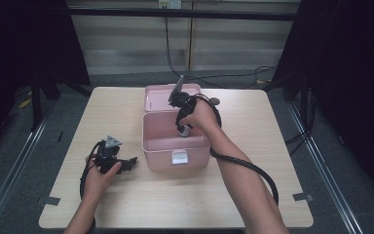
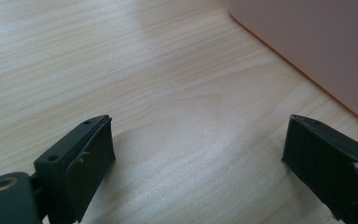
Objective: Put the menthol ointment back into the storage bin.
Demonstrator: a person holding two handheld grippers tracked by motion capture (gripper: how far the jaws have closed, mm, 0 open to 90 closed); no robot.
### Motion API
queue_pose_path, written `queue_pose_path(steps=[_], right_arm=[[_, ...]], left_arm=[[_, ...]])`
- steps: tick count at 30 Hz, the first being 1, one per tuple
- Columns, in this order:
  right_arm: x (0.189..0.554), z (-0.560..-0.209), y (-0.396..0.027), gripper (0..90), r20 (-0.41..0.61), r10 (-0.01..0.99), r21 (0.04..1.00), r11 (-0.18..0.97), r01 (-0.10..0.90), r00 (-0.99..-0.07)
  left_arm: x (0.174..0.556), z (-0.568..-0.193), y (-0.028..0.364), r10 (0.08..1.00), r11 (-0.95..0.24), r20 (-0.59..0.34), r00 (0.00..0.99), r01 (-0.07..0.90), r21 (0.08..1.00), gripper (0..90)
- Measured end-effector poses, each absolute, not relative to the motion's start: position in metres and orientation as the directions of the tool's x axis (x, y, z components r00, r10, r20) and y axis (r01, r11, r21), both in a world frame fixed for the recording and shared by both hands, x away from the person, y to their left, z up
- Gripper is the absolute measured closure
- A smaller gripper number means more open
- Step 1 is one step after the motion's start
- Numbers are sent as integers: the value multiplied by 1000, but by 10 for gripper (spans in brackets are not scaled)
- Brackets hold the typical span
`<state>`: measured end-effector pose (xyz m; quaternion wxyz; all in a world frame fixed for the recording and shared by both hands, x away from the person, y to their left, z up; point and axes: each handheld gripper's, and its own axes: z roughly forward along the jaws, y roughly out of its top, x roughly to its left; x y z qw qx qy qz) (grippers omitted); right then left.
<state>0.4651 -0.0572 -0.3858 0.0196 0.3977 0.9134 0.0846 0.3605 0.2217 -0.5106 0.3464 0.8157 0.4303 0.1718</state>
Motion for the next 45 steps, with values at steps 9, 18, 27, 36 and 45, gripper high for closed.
queue_pose_path(steps=[9,18,27,36,45], right_arm=[[468,-395,-57,510,43,761,184,631,753,-648],[470,-401,-57,510,49,784,195,600,776,-619],[471,-405,-57,510,52,808,196,568,800,-586],[472,-410,-59,510,51,820,193,553,811,-571],[472,-418,-61,510,42,828,185,544,819,-559]], left_arm=[[361,-511,222,819,-390,-19,573,581,714,79],[361,-511,222,819,-390,-19,573,581,714,78],[361,-511,221,820,-387,-21,571,581,716,78],[361,-511,221,820,-387,-21,572,582,715,77],[361,-511,221,818,-391,-19,575,581,714,75]])
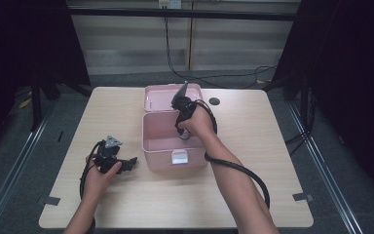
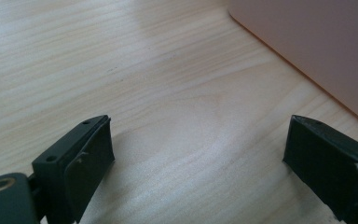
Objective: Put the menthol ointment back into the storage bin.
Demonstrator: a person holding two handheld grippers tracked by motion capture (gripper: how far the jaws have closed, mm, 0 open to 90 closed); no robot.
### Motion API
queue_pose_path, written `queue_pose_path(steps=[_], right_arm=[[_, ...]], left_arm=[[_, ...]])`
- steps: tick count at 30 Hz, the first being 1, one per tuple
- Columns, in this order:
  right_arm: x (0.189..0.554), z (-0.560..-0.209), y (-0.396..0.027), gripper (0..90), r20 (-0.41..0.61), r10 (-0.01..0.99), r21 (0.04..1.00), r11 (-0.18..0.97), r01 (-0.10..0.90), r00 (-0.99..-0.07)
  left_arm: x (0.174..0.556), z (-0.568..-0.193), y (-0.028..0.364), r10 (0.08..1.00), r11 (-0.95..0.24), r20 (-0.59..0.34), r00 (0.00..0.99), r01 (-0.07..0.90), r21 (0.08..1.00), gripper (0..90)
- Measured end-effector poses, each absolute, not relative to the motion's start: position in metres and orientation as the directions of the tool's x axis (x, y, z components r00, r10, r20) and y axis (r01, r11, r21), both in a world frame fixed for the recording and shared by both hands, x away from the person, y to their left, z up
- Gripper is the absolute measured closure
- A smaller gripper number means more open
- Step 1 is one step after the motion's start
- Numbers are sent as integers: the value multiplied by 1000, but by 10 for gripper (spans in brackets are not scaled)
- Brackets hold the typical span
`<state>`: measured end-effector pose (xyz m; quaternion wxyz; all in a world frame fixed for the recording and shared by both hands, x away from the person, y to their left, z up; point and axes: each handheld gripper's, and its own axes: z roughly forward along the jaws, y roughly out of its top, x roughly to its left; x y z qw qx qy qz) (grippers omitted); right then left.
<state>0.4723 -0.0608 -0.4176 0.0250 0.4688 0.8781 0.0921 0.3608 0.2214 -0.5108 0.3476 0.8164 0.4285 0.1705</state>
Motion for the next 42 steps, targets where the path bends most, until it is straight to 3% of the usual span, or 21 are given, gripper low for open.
queue_pose_path(steps=[42], right_arm=[[472,-436,-60,509,12,824,189,554,811,-566]], left_arm=[[361,-511,221,819,-390,-19,573,581,714,72]])
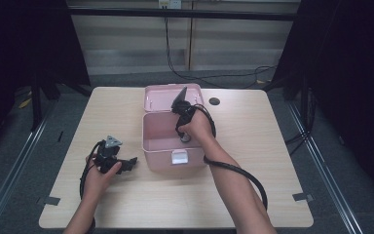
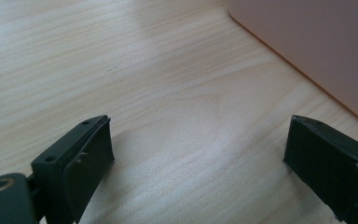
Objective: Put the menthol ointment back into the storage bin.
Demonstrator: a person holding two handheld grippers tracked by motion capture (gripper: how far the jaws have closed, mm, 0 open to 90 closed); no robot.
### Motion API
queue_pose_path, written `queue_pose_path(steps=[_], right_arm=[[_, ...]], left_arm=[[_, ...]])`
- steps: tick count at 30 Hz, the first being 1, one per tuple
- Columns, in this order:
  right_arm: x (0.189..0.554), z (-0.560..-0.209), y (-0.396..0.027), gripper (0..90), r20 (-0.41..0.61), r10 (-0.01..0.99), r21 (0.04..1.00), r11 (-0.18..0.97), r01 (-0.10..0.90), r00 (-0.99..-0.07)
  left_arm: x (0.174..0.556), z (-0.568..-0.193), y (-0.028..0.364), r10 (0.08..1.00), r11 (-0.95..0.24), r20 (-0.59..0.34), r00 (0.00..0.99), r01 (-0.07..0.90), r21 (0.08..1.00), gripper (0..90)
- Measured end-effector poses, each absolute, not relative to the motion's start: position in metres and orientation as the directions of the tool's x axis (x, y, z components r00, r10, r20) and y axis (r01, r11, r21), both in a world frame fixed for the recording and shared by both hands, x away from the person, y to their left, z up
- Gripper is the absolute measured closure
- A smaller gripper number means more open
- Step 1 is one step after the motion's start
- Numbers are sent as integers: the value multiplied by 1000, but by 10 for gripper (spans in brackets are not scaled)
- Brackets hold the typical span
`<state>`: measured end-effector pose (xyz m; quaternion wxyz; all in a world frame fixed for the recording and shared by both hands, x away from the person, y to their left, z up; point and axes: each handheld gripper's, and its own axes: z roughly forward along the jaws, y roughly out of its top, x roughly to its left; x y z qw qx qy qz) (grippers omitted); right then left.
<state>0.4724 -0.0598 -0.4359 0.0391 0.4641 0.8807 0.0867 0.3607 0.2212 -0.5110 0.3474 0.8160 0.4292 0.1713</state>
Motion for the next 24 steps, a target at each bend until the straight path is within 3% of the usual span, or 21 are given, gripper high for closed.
queue_pose_path(steps=[24], right_arm=[[473,-439,-59,508,2,822,195,559,806,-570]], left_arm=[[361,-511,221,818,-391,-20,575,581,714,72]])
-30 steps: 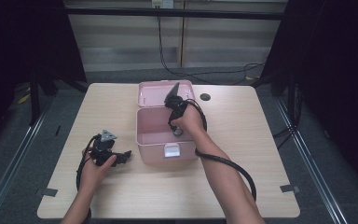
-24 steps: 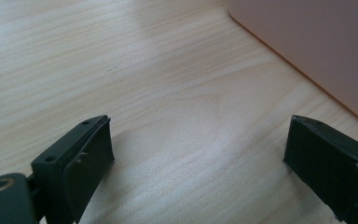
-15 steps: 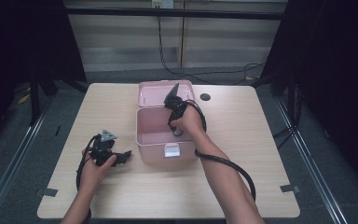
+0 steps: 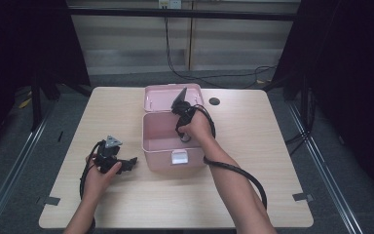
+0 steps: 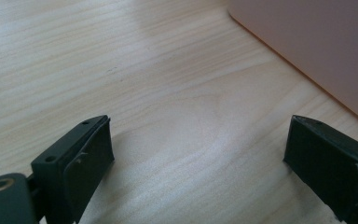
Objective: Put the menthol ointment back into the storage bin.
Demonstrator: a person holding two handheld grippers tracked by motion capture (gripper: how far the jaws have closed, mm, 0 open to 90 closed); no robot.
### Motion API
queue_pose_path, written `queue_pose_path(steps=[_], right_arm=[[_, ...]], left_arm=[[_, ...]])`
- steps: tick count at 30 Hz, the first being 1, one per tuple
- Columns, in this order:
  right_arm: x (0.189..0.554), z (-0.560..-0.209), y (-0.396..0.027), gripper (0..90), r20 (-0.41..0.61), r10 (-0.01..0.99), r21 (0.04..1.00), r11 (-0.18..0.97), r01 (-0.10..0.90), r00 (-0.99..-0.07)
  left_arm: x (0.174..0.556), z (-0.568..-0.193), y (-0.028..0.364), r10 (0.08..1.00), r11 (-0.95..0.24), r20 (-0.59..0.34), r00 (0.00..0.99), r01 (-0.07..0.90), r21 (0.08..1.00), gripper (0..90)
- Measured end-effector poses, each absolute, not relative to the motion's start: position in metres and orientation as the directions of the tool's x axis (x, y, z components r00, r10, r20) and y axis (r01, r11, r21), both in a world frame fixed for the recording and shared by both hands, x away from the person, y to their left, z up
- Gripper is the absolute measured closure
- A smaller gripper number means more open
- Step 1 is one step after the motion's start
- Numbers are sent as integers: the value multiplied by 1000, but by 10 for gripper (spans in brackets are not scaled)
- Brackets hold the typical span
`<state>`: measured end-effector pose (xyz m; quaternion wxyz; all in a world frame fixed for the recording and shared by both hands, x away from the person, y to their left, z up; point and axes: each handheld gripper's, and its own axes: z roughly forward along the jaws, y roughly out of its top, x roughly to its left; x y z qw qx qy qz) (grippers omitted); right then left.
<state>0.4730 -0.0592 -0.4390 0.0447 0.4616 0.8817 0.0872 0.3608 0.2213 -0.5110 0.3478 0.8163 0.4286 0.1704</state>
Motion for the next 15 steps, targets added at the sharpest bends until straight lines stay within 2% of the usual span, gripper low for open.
queue_pose_path(steps=[15], right_arm=[[474,-440,-59,507,1,821,202,560,804,-572]], left_arm=[[361,-511,221,819,-390,-20,573,582,714,72]])
